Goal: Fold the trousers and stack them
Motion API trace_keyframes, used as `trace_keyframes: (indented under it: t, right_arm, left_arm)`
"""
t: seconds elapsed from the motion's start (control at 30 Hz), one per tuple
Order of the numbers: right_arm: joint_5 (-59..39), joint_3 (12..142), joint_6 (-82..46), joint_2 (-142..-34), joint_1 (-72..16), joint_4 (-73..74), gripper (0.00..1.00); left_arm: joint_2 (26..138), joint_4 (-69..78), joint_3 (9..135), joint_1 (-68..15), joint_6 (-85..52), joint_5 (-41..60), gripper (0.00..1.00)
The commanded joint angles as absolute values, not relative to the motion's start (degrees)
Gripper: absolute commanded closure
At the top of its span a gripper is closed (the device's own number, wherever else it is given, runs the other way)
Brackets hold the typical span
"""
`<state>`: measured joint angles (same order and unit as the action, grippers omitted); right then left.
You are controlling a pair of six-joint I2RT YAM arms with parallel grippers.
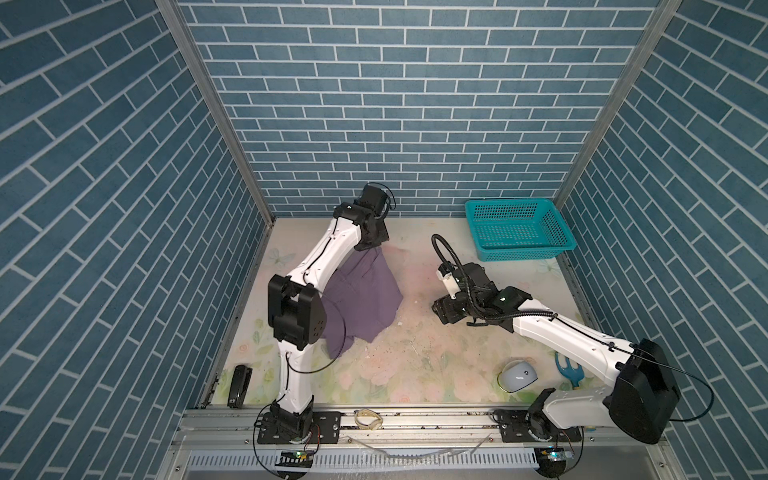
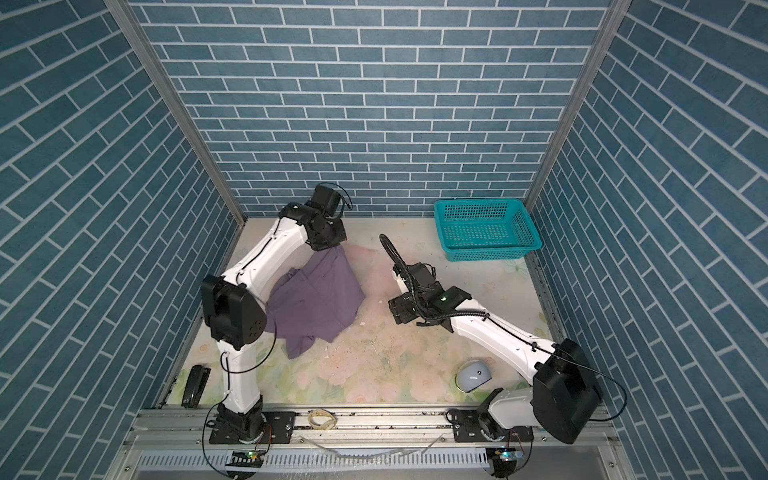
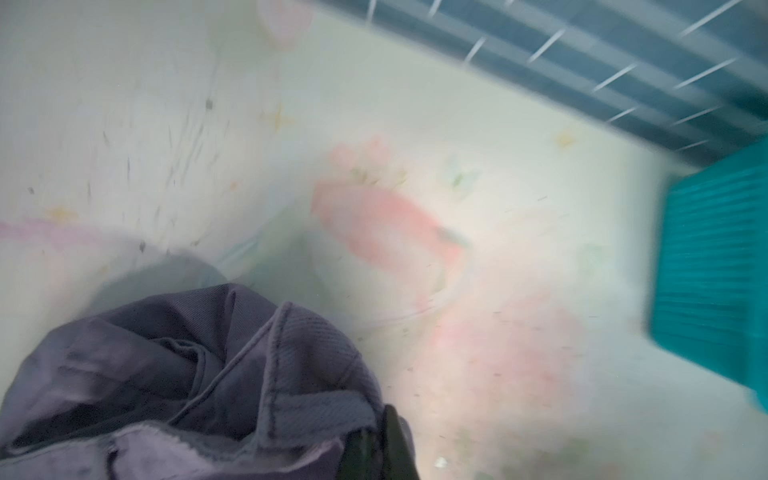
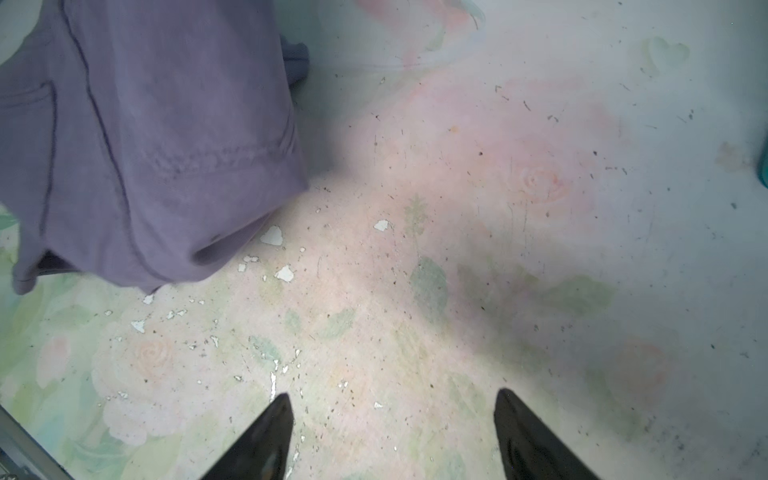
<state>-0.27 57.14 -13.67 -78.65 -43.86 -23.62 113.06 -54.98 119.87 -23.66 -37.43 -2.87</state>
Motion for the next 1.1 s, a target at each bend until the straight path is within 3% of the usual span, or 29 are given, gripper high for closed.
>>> trace_keyframes:
  t: [0.0, 0.23, 0.43, 0.83, 1.07]
  right_arm:
    - [-1.8, 64.3, -13.8, -81.3, -43.8, -20.1, 0.24]
    - [-4.2, 75.8, -9.7, -85.6, -43.8, -18.3, 0.23]
    - [-10.5, 82.8, -15.8, -90.3, -44.6, -12.0, 0.24]
    - [-18.8, 99.2, -19.4, -106.7, -61.0, -13.7, 0.3]
    - [-4.8, 83.0, -10.9, -91.1, -59.6, -10.1, 0.26]
  left_arm:
    - [107.3, -54.9, 125.4, -24.4, -34.7, 0.1, 1.0]
    - [99.1, -57.5, 131.5, -24.8, -34.5, -0.5, 1.0]
    - [93.6, -59.8, 136.6, -24.8, -32.9, -3.4, 1.0]
    - [85.5, -58.6, 133.2, -23.9, -27.4, -10.3, 1.0]
    - [83.3, -58.7, 130.6, -22.6, -26.8, -10.4, 1.0]
